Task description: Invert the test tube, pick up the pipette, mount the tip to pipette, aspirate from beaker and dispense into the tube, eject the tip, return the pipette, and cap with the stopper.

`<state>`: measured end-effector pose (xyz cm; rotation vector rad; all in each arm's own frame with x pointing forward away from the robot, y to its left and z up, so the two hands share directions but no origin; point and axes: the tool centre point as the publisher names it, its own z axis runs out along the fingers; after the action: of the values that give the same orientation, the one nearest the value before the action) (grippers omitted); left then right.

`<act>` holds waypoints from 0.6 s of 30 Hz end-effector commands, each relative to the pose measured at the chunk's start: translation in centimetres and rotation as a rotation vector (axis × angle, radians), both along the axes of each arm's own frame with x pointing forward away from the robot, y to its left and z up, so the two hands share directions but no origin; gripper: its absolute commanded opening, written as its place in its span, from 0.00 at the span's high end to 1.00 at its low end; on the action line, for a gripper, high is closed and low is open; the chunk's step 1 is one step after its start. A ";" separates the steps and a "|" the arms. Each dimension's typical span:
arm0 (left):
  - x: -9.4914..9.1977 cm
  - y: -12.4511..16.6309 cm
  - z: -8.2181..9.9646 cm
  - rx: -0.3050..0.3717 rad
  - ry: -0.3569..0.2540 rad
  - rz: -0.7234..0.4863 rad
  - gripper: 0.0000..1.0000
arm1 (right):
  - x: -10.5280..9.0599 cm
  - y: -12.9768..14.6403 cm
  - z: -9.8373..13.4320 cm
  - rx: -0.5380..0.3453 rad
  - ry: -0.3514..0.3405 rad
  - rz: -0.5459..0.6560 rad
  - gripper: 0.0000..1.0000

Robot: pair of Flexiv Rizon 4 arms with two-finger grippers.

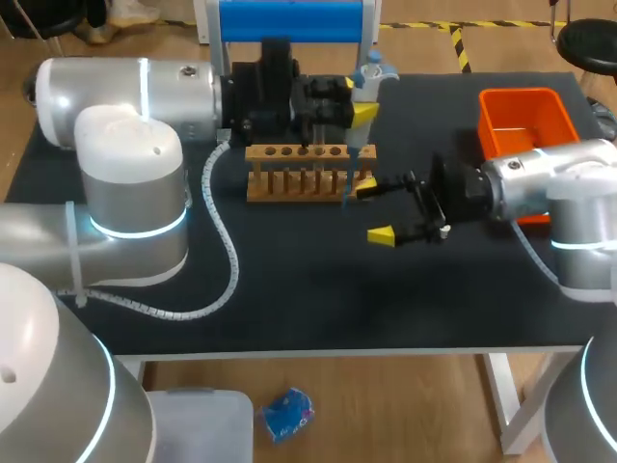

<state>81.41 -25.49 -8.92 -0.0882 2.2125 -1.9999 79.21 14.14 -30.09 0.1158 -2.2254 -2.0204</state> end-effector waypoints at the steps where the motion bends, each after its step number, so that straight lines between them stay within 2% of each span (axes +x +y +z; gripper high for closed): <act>1: -0.7 3.0 0.0 -0.002 -0.012 0.054 1.00 | -0.9 -1.3 0.0 -0.025 0.004 0.006 0.00; 18: -0.5 3.2 0.0 -0.008 -0.011 0.057 1.00 | -0.9 -1.3 0.0 -0.025 0.004 0.006 0.00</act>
<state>80.86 -22.35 -8.85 -0.1424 2.1736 -1.9704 78.37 12.84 -30.12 0.1155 -2.2419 -1.9902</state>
